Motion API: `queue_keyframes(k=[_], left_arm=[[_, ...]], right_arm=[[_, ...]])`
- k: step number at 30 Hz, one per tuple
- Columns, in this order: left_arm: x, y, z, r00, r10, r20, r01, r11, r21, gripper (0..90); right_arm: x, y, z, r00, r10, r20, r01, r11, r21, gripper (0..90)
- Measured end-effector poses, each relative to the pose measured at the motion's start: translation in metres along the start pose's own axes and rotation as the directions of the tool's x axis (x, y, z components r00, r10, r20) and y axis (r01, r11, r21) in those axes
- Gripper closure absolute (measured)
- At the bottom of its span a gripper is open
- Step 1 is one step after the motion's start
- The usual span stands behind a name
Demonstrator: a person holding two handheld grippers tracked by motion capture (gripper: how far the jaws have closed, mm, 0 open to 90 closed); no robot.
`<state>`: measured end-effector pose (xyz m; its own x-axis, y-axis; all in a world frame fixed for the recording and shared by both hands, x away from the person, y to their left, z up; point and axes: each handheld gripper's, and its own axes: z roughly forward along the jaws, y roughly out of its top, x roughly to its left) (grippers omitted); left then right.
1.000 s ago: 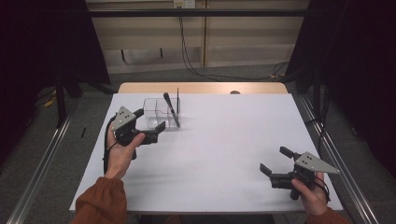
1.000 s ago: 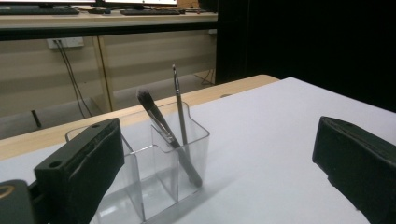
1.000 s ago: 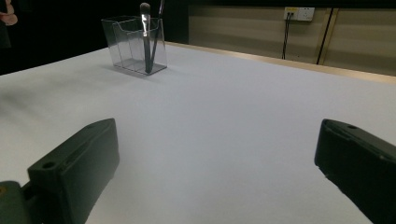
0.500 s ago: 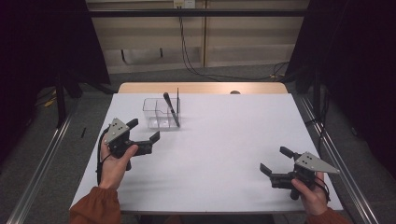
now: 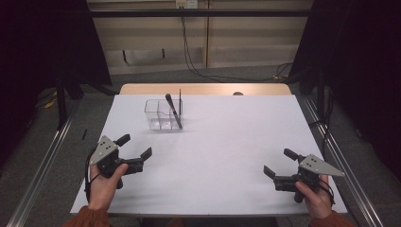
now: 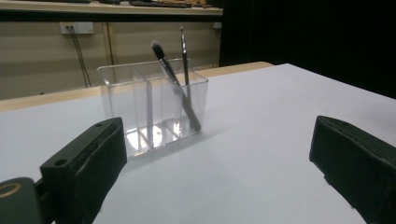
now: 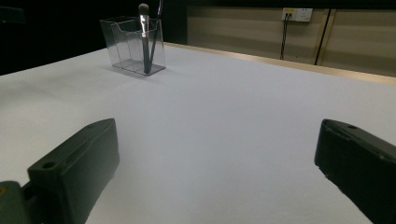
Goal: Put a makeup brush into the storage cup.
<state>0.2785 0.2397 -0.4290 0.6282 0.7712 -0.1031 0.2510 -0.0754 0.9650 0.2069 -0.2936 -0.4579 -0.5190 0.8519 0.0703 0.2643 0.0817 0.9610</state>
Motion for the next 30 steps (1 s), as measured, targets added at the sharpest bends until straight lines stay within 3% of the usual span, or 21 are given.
queue_keyframes(k=[7,11,21,30], left_arm=[[-0.007,-0.005,-0.007,0.9997,0.023,-0.007,-0.023,0.9997,0.003,4.0],[-0.010,-0.012,-0.007,0.9996,0.025,0.007,-0.026,0.9990,0.037,4.0],[-0.018,-0.017,-0.016,0.9989,0.047,0.005,-0.047,0.9982,0.037,4.0],[-0.020,-0.022,-0.030,0.9999,0.013,-0.006,-0.013,0.9994,0.031,4.0]], right_arm=[[0.001,0.000,-0.001,1.0000,0.001,0.001,-0.001,1.000,-0.005,0.0],[0.001,0.000,-0.001,1.0000,-0.001,-0.001,0.001,1.000,-0.001,0.0],[0.001,0.000,-0.003,0.9999,-0.012,0.003,0.012,1.000,0.001,0.0],[0.002,0.000,-0.005,0.9999,0.010,0.014,-0.010,1.000,-0.009,0.0]])
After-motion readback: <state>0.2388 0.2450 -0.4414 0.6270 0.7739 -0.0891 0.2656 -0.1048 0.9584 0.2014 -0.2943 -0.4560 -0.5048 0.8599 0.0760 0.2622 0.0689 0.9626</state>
